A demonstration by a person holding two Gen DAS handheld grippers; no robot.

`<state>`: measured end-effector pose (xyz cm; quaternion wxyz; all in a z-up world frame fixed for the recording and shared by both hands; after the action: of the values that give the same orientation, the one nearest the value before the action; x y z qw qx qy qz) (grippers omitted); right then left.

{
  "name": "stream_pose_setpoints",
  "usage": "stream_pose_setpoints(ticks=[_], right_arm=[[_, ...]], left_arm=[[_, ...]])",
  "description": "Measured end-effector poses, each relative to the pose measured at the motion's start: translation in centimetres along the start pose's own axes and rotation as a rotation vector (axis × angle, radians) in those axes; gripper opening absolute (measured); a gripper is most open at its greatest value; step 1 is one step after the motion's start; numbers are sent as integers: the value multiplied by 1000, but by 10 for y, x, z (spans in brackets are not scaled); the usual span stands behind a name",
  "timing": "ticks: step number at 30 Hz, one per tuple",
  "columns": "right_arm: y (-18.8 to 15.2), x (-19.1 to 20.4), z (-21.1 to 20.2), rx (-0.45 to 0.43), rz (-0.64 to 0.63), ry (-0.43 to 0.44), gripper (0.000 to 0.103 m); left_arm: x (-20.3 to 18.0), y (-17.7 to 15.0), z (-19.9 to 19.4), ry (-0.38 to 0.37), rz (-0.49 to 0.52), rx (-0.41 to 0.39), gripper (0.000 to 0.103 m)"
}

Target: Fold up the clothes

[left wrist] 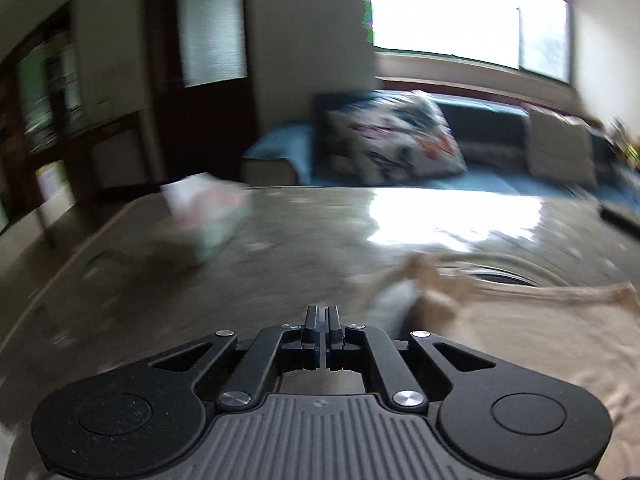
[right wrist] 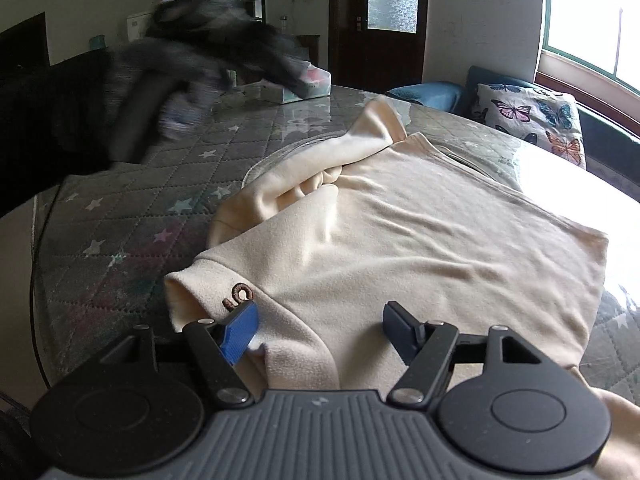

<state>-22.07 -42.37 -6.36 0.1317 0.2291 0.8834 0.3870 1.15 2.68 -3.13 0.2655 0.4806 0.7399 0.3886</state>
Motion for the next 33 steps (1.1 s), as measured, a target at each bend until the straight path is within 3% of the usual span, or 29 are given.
stream_pose_setpoints(ticks=[2, 4, 10, 12, 14, 20, 25, 26, 28, 33], right_arm=[[0, 0, 1, 1, 2, -3, 72], [0, 0, 1, 5, 2, -10, 72], [1, 1, 1, 13, -2, -25, 73], [1, 1, 1, 15, -1, -26, 73], [1, 1, 1, 17, 1, -26, 74], [1, -1, 3, 23, 4, -18, 77], [1, -1, 2, 22, 3, -13, 77], [1, -2, 2, 22, 4, -11, 77], [1, -2, 2, 23, 3, -10, 77], [2, -2, 2, 24, 0, -12, 78]], left_arm=[[27, -8, -10, 25, -58, 8, 2], [39, -15, -12, 4, -96, 32, 2], [7, -13, 3, -124, -104, 67, 5], [-14, -8, 10, -163, -82, 68, 13], [-36, -3, 18, -196, -57, 67, 39], [-80, 15, 53, -247, -43, 95, 47], [-88, 21, 80, -283, -103, 131, 44], [-87, 21, 83, -303, -115, 136, 27], [-83, 21, 86, -330, -139, 143, 7], [-54, 27, 61, -285, -181, 63, 3]])
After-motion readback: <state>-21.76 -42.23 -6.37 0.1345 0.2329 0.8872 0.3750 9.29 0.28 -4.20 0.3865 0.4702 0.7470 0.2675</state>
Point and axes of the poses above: each gripper's, at about its wrist camera, not at the fingertips, and z roughly the way its jaws point, x to its left, y to its top, the point moved 9 cm from there along z, roughly the way its jaws point, and after that the axes turned 5 degrees about -y, right-handed, at the moved point
